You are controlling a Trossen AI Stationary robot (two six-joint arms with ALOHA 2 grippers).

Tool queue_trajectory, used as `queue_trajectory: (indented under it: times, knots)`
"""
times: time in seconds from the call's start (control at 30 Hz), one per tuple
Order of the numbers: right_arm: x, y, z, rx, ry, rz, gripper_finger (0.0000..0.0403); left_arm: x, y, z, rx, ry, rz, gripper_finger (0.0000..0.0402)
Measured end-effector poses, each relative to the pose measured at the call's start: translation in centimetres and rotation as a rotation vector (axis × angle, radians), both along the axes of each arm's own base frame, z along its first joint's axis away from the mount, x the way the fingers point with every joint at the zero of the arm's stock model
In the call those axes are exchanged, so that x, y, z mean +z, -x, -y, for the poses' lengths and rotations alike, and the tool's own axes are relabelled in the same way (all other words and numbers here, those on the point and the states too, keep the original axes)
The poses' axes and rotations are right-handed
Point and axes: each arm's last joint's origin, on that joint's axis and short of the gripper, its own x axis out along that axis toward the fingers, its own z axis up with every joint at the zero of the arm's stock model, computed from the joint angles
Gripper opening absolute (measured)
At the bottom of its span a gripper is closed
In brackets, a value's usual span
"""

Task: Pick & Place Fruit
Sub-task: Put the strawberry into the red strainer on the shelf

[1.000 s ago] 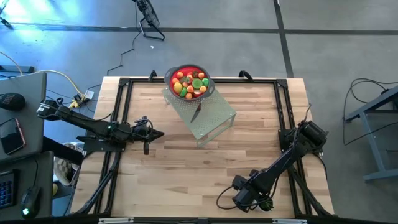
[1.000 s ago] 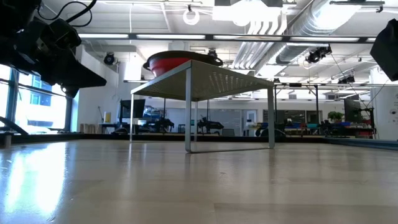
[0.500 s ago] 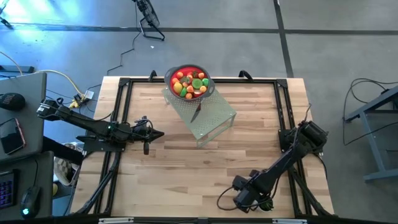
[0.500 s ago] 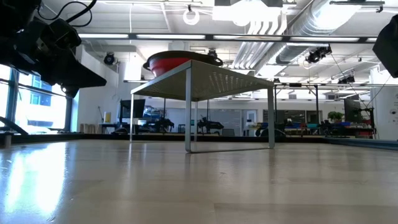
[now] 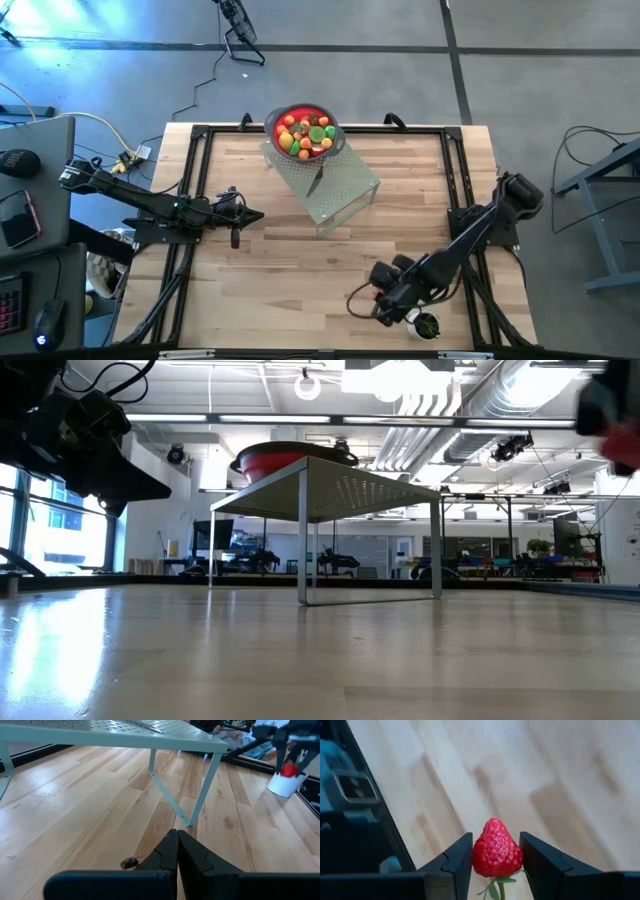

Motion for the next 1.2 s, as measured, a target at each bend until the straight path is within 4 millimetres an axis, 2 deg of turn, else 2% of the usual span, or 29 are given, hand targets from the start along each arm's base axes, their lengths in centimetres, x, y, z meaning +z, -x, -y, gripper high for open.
queue_trajectory:
  times: [0.17,0.43,0.67,0.9,1.2]
  knots:
    - [2.5,-0.6,2.3,0.029,0.065,0.126,0.0144,0.0,0.0,0.0,0.0,0.0,0.0,0.0]
    - [5.4,-2.0,7.1,0.083,0.206,0.26,0.0145,0.0,0.0,0.0,0.0,0.0,0.0,0.0]
    - [6.8,-3.9,11.5,0.139,0.338,0.353,0.0146,-0.2,0.0,0.0,0.001,-0.006,-0.021,0.0]
    - [8.3,-6.2,15.4,0.179,0.499,0.524,0.0146,-0.2,0.0,0.0,0.003,0.005,-0.019,0.0]
    - [11.1,-8.0,20.4,0.115,0.721,0.762,0.0146,-0.2,0.0,0.0,0.005,0.015,-0.018,0.0]
